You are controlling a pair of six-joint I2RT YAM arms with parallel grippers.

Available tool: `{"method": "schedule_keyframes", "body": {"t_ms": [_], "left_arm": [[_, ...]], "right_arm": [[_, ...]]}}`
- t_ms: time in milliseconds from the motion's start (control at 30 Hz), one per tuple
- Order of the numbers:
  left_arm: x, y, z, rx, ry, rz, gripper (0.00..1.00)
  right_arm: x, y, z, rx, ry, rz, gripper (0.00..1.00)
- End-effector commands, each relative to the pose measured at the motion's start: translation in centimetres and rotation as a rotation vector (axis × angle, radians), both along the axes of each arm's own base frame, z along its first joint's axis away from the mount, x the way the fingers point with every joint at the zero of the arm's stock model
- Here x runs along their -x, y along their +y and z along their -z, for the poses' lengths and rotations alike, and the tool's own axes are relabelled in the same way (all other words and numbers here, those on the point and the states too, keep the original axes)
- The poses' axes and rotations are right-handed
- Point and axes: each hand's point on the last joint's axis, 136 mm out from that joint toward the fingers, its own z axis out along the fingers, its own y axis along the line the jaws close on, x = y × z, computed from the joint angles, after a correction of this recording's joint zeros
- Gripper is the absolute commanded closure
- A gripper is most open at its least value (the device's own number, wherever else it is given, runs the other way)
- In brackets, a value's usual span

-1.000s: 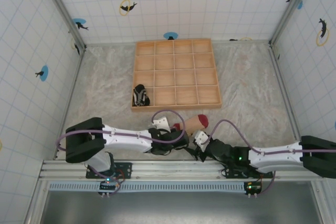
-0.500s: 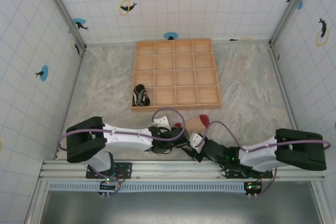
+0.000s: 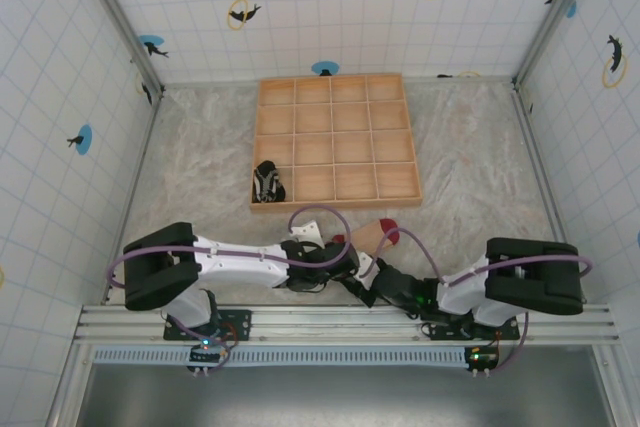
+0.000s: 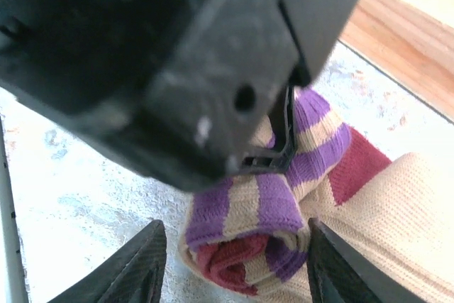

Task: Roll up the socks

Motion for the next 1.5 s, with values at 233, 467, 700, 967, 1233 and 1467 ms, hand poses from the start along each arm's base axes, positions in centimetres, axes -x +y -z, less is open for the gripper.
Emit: {"method": "schedule_keyframes", "body": {"t_ms": [233, 467, 700, 967, 1233, 1467], "left_arm": [[0.5, 0.7, 0.7, 0.001, 0.035, 0.001, 1.0], [0.4, 1.1, 0.5, 0.025, 0.026, -0.022, 1.0], [0.1, 0.9, -0.4, 0.071, -0.01, -0.015, 0.5], [-0.6, 0.6, -2.0, 0.097, -0.07, -0.001, 0.21], [-1.2, 1.2, -3.6, 0.15, -0.158, 0.012, 0.29], [-0.7, 0.9, -2.8, 0.167, -0.148, 0.06, 0.42]], "right_arm": [[-0.8, 1.9, -1.5, -0.089, 0.025, 0.056, 0.57], [-1.5, 1.1, -0.3, -0.051, 0.091, 0.151, 1.0], [-1.0, -0.6, 1.5, -0.061, 0.247, 0.227, 1.0], [-1.2, -2.5, 2.8, -0.18, 0.501, 0.398, 1.0], [-1.2, -5.8, 5.5, -0.286, 0.793, 0.626, 1.0], [-1.0, -8.1, 7.5, -0.33, 1.011, 0.802, 1.0]]}}
